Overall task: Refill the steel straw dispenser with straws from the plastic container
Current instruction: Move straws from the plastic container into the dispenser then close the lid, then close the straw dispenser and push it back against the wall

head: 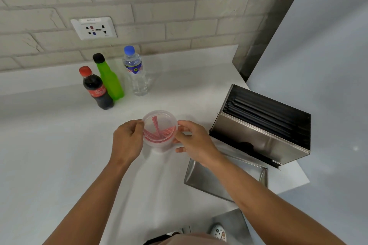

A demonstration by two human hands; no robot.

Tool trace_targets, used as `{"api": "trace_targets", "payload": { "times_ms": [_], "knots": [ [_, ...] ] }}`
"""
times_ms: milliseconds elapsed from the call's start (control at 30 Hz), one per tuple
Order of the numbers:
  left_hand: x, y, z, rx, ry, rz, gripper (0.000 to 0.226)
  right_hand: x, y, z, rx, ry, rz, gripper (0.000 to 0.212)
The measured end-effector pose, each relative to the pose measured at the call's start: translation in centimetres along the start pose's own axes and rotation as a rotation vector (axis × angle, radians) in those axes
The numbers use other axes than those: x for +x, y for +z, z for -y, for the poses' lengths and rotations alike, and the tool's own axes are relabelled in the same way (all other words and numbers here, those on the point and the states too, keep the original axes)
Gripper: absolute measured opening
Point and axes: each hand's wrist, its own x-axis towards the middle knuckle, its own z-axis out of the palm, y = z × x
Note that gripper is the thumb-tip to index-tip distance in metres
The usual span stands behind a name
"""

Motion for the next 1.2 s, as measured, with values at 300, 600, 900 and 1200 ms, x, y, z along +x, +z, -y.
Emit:
{"api": "trace_targets", "payload": {
  "times_ms": [300, 600, 900, 1200],
  "knots": [
    [-1.5, -0.6, -3.7, -0.104, 0.249, -0.156, 0.015, -2.1, -4.6, -0.3, 0.026, 0.001, -0.103, 0.029],
    [-6.3, 3.3, -6.6, -0.114, 0.362, 0.155, 0.016, -9.5, -13.0, -2.3, -0.113, -0.004, -0.262, 0.019],
    [-8.7, 9.2, -3.2, 0.347, 0.055, 0.591, 0.052, -13.1, -17.8, -9.5, -0.676, 0.224, -0.394, 0.015],
    [-10.0, 10.8, -3.4, 0.227, -0.047, 0.496, 0.038, -13.3, -17.7, -12.1, -0.745, 0.25, -0.406, 0.007]
  ]
}}
